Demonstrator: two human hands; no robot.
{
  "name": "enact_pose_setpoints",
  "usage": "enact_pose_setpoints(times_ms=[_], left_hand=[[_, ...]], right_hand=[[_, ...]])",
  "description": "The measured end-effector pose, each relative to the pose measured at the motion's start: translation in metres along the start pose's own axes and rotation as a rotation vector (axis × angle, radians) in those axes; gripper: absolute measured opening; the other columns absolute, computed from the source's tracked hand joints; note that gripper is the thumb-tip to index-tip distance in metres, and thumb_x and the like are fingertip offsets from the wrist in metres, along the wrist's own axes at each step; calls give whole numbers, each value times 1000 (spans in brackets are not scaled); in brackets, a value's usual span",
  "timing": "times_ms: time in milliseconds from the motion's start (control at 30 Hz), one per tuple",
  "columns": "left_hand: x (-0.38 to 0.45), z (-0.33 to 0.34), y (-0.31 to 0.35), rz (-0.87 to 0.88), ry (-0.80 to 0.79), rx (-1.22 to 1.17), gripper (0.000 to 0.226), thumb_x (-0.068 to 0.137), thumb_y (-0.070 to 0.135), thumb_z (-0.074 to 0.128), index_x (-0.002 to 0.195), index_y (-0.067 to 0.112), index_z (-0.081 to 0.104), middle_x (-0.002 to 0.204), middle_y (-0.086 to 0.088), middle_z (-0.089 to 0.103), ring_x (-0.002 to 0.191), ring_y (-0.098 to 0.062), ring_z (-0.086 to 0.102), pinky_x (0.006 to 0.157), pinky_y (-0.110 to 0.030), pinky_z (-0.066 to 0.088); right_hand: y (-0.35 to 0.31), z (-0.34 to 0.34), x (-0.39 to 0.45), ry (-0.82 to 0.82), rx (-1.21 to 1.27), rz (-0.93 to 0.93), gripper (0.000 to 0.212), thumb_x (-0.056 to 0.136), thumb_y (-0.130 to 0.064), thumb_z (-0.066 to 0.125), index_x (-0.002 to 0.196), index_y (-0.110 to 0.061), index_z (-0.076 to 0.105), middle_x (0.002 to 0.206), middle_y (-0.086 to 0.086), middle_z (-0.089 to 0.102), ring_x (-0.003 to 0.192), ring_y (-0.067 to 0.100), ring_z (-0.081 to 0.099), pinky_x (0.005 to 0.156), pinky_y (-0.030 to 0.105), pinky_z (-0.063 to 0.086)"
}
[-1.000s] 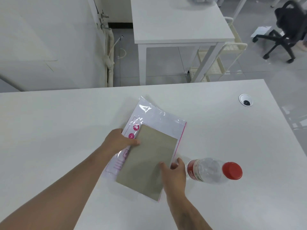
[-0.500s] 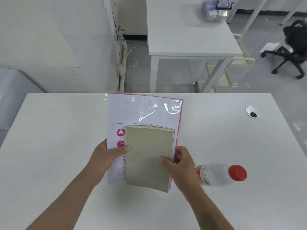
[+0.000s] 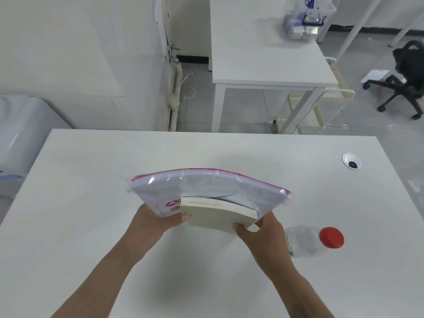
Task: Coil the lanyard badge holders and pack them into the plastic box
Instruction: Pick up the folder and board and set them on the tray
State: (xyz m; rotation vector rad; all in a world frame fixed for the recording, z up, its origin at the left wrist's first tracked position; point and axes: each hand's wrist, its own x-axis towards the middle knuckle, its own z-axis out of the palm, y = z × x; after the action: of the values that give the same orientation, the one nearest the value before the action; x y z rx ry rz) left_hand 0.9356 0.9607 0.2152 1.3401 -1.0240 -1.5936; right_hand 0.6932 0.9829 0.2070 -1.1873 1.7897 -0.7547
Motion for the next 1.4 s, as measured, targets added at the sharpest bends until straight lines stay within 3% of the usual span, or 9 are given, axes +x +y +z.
enact_pose_setpoints(times_ms=[267, 467, 600, 733, 867, 1000, 1100, 1333, 1400], left_hand=[[3, 8, -5, 35, 29, -66, 51, 72, -21, 71, 116, 6, 66, 107, -8, 75, 97, -17, 72, 75, -22, 56], [3, 8, 0, 28, 58, -78, 44, 71, -23, 71, 104, 6, 70, 97, -6, 77, 88, -15, 73, 70, -20, 56], [0, 8, 4, 21, 33, -79, 44, 71, -24, 69, 105, 3, 70, 99, -8, 77, 89, -16, 73, 71, -21, 56], [-2, 8, 7, -26, 73, -65, 41, 71, -24, 69, 104, 1, 71, 95, -5, 78, 84, -15, 74, 67, -19, 56], [-17, 3, 16, -96, 138, -18, 37, 67, -16, 78, 98, 3, 74, 92, -7, 78, 79, -16, 75, 62, -17, 56], [-36, 0, 35, -99, 142, 76, 34, 66, -5, 84, 95, 12, 77, 91, -3, 79, 81, -18, 75, 63, -18, 58], [-47, 5, 58, -59, 142, 117, 34, 67, -3, 84, 93, 16, 77, 91, 1, 79, 80, -15, 75, 63, -18, 58], [-67, 27, 98, -47, 117, 189, 24, 67, 13, 88, 86, 21, 78, 86, 4, 78, 77, -14, 75, 72, -27, 57], [-73, 34, 98, -68, 121, 184, 29, 64, 23, 92, 89, 19, 76, 83, 2, 78, 75, -15, 75, 70, -28, 58]], right_hand=[[-5, 8, 8, 22, -54, -53, 42, 69, -22, 85, 88, -40, 53, 81, -19, 66, 80, -9, 59, 61, 11, 47], [-1, 0, 11, -70, -153, -31, 31, 75, -26, 78, 102, -32, 64, 86, -14, 69, 80, 2, 64, 66, 20, 53], [-2, -3, 8, -85, -186, -16, 20, 79, -26, 74, 96, -30, 65, 80, -10, 69, 74, 7, 64, 64, 25, 52], [-7, -3, 5, -90, -157, -20, 19, 79, -26, 74, 94, -32, 65, 79, -13, 69, 71, 0, 63, 58, 11, 46], [-21, -14, -10, -146, -133, -57, 17, 78, -25, 75, 87, -31, 62, 77, -18, 68, 71, -3, 62, 58, 10, 47], [-39, -29, -30, -187, -118, -101, 19, 79, -26, 74, 95, -28, 65, 88, -12, 72, 80, 9, 66, 72, 25, 55], [-54, -42, -42, -172, -83, -121, 22, 79, -24, 74, 99, -30, 66, 92, -13, 72, 84, 7, 68, 77, 27, 58], [-75, -69, -68, -163, 134, -155, 21, 87, -18, 71, 106, -23, 64, 94, -9, 73, 86, 8, 69, 70, 17, 53], [-74, -70, -77, -139, 186, -169, 11, 91, -20, 67, 101, -22, 63, 84, -11, 69, 80, 6, 65, 72, 15, 50]])
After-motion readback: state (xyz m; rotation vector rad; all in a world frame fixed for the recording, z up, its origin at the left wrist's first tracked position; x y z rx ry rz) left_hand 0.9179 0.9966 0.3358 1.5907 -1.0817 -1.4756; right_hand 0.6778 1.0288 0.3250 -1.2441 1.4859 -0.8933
